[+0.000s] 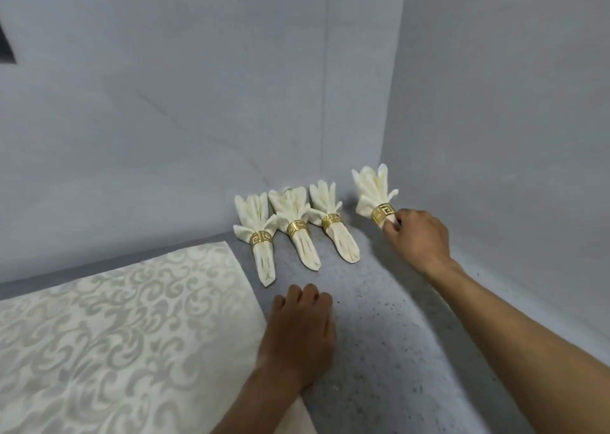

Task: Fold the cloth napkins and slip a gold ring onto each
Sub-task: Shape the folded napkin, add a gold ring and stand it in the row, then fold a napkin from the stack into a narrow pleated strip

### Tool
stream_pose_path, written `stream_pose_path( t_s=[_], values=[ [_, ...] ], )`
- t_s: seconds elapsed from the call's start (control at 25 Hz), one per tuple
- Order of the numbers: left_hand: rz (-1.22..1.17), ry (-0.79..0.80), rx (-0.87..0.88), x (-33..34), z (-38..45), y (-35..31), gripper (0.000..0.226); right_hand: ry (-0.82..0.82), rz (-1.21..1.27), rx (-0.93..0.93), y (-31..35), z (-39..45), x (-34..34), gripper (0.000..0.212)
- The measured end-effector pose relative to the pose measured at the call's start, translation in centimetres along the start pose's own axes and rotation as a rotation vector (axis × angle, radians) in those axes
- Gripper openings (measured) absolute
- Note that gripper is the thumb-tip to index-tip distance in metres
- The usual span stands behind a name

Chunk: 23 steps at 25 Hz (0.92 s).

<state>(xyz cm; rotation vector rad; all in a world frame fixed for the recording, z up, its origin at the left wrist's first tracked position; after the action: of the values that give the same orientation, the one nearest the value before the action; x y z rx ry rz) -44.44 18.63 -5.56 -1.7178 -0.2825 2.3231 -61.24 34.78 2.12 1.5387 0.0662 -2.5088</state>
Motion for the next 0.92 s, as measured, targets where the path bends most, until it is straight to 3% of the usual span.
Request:
stream_pose_path(
  t_s=[0.32, 0.52, 0.64, 0.76, 0.92],
  values=[
    [-0.068, 0.014, -0.012, 0.7, 0.5, 0.4, 0.025, 0.089, -0.046, 0.039, 4.2, 4.7, 8.3, 0.031],
    [-0.073, 0.009, -0.021, 0.5, 0.3, 0.5, 0.024, 0.118, -0.037, 0.115, 3.7, 4.0, 8.7, 0.047],
    [-0.085, 0.036, -0.016, 0.3, 1.1, 0.7, 0.024, 0.102, -0.005, 0.097, 4.2, -0.5, 5.7, 0.047],
    [-0.183, 0.171, -0.053, -1.3, 0.8, 0.7, 0.029, 0.147, 0.027, 0.023, 5.9, -8.7, 1.7, 0.039],
    [-0.379, 0.022, -0.107, -8.1, -9.0, 1.8, 0.034, 0.151, 0.181, -0.211, 12.0, -20.5, -4.6, 0.026]
  ],
)
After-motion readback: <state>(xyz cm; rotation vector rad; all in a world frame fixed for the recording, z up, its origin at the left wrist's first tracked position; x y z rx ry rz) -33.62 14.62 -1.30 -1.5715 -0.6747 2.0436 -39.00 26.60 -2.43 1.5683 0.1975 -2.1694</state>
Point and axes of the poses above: each hand's wrist, its own z-axis towards the middle knuckle, its own x-axis out of the palm, y = z × x, the point moved 9 cm from there along z, towards the middle knuckle, and after that the axes turned 11 degrees about -z, right-handed, at the moved point
